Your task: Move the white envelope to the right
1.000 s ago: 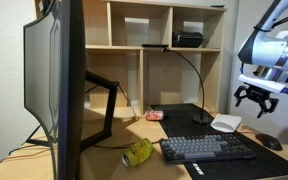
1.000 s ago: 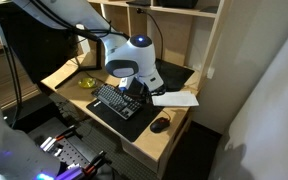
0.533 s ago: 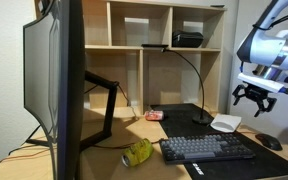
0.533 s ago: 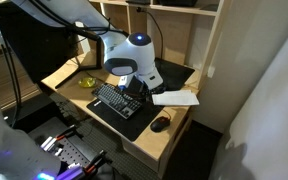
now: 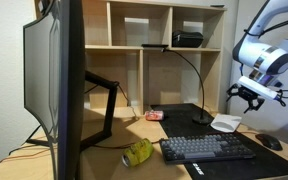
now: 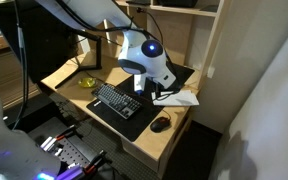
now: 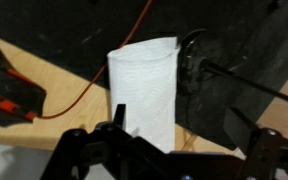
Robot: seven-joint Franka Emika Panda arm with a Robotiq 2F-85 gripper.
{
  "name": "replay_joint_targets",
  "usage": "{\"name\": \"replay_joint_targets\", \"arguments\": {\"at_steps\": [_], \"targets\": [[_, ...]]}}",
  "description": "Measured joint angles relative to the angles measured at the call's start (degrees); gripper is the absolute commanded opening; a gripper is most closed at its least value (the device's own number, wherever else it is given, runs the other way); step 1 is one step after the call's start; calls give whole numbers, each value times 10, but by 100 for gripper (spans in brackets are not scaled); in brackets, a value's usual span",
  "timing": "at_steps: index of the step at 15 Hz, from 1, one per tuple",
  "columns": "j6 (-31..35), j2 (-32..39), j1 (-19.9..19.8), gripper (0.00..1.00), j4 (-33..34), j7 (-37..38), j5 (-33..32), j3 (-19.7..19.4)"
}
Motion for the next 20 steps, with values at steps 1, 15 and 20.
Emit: {"name": "replay_joint_targets", "arguments": {"at_steps": [1, 15, 20], "targets": [[16, 31, -7, 100, 13, -23, -13, -10], [-47, 176, -70, 100, 111, -49, 62, 12], [-108, 205, -96, 100, 158, -58, 138, 14]]}}
